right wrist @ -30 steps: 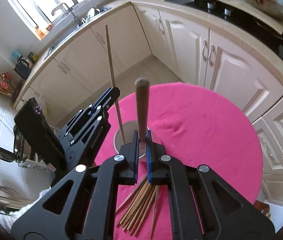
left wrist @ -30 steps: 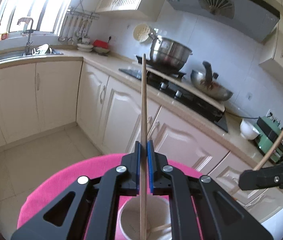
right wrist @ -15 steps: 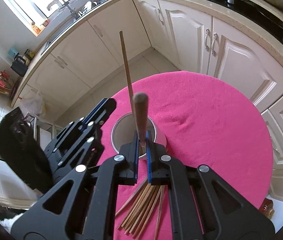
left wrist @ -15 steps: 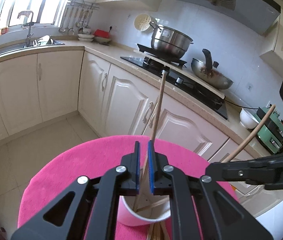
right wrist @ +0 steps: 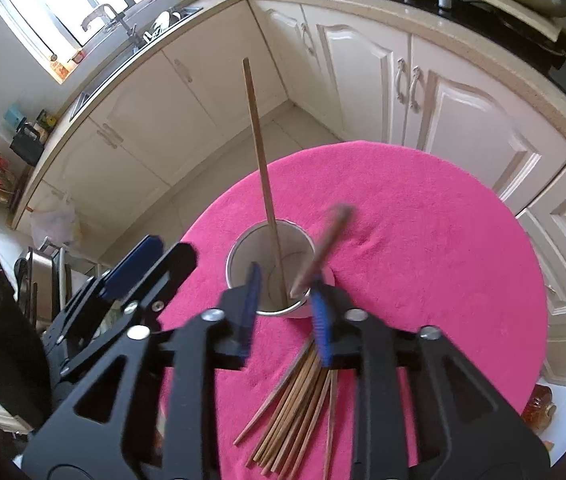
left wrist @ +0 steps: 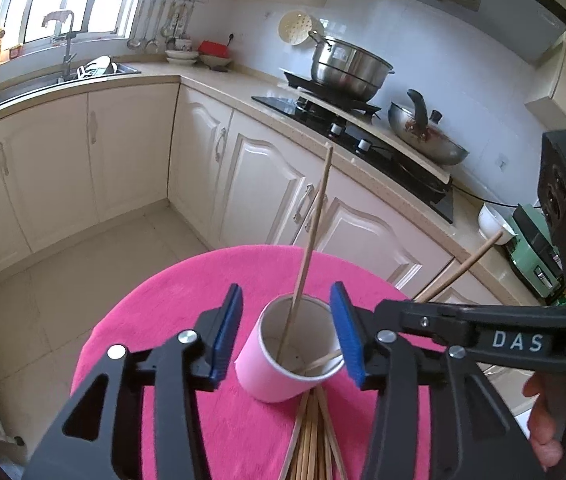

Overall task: Organize utensils
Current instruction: 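Open the left tool over the cup while the right tool opens too, then close the left tool on another chopstick while the right tool grasps one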

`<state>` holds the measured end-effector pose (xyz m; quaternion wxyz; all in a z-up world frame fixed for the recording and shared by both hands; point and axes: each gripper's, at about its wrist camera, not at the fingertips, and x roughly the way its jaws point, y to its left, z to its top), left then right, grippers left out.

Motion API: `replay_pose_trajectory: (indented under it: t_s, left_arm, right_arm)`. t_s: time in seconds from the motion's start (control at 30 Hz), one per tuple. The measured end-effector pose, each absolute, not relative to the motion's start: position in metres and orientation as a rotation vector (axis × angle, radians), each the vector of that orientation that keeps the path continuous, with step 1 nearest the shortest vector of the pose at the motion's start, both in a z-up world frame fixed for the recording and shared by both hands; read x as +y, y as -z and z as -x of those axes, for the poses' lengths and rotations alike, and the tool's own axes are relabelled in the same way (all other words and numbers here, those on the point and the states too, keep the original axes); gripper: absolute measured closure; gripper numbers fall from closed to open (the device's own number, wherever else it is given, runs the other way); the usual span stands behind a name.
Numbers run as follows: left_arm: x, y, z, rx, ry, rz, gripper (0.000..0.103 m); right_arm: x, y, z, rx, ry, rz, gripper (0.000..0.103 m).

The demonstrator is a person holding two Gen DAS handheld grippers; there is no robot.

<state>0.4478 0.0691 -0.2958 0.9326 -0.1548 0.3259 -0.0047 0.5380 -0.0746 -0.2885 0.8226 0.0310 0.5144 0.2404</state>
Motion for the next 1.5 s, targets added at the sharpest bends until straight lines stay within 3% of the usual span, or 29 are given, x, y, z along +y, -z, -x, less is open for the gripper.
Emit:
replay_pose_trajectory:
  t_s: [0.07, 0.43, 0.93, 1.1, 1.13, 1.17, 1.33, 1.5]
  left_arm:
    - [0.072, 0.292, -0.442, 0.676, 0.010, 0.328, 0.056]
    - [0.077, 0.292, -0.409, 0.822, 0.052, 0.338, 0.050]
    - [0.024, 0.390, -0.416, 1.201, 0.229, 0.191, 0.050]
    - [0.014, 0.423, -0.430, 1.277, 0.219, 0.138, 0.051]
    - [0.011, 0.429, -0.433, 1.289, 0.222, 0.113, 0.054]
    - [0.009, 0.433, -0.436, 1.298, 0.223, 0.098, 0.064]
    - [0.007, 0.454, -0.446, 1.363, 0.226, 0.067, 0.090]
    - [0.004, 0.457, -0.455, 1.363, 0.234, 0.064, 0.092]
  right_arm:
    - [-0.076, 0.285, -0.534, 1.083, -0.505, -0.074, 0.058]
    - [-0.113, 0.268, -0.499, 1.027, -0.423, -0.082, 0.047]
    - [-0.156, 0.348, -0.457, 1.210, -0.365, -0.120, 0.047]
    - [-0.157, 0.386, -0.456, 1.286, -0.364, -0.136, 0.063]
    - [-0.157, 0.391, -0.455, 1.294, -0.366, -0.136, 0.066]
    - [-0.157, 0.397, -0.455, 1.304, -0.369, -0.137, 0.068]
    - [-0.155, 0.416, -0.456, 1.341, -0.380, -0.159, 0.068]
    - [-0.152, 0.424, -0.457, 1.361, -0.401, -0.164, 0.068]
